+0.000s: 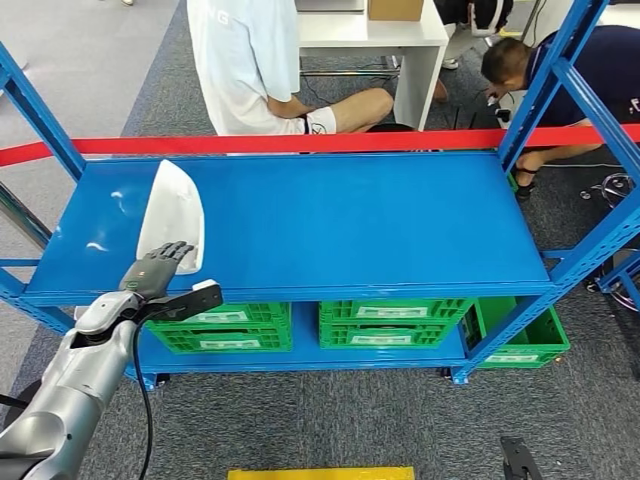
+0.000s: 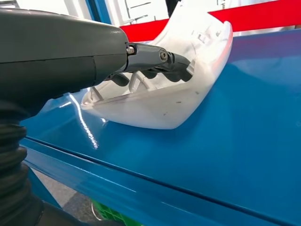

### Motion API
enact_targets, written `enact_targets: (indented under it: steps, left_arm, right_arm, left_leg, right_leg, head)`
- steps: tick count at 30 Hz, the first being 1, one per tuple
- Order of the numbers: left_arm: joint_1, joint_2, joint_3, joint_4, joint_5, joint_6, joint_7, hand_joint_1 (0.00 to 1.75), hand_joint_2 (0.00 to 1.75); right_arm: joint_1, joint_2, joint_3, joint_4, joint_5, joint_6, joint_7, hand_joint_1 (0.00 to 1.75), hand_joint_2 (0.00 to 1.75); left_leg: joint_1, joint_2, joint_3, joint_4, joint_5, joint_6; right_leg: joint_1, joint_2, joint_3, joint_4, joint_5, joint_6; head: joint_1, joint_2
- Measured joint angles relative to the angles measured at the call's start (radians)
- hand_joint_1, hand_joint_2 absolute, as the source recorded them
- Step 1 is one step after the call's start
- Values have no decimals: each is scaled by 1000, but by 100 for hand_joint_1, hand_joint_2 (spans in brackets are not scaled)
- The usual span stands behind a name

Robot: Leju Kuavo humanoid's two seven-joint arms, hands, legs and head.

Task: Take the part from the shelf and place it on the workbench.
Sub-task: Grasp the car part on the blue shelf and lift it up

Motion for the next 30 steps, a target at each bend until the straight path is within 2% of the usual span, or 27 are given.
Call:
enact_targets:
  steps: [19,30]
  left_arm:
    - [-51,-2,-6,38,18,-2,17,0,175]
    - [-87,1,-44,46,-15,-20,34,0,175]
  right_arm:
    - [1,-3,0,0,8,3,11,0,0]
    - [1,-3,-2,0,15,5,10,0,0]
  left_leg:
    - [0,0,0,0,1,0]
    - [0,0,0,0,2,1]
  right_leg:
    - [0,0,0,0,1,0]
    - [0,0,0,0,1,0]
  head:
    - [0,0]
    - [0,0]
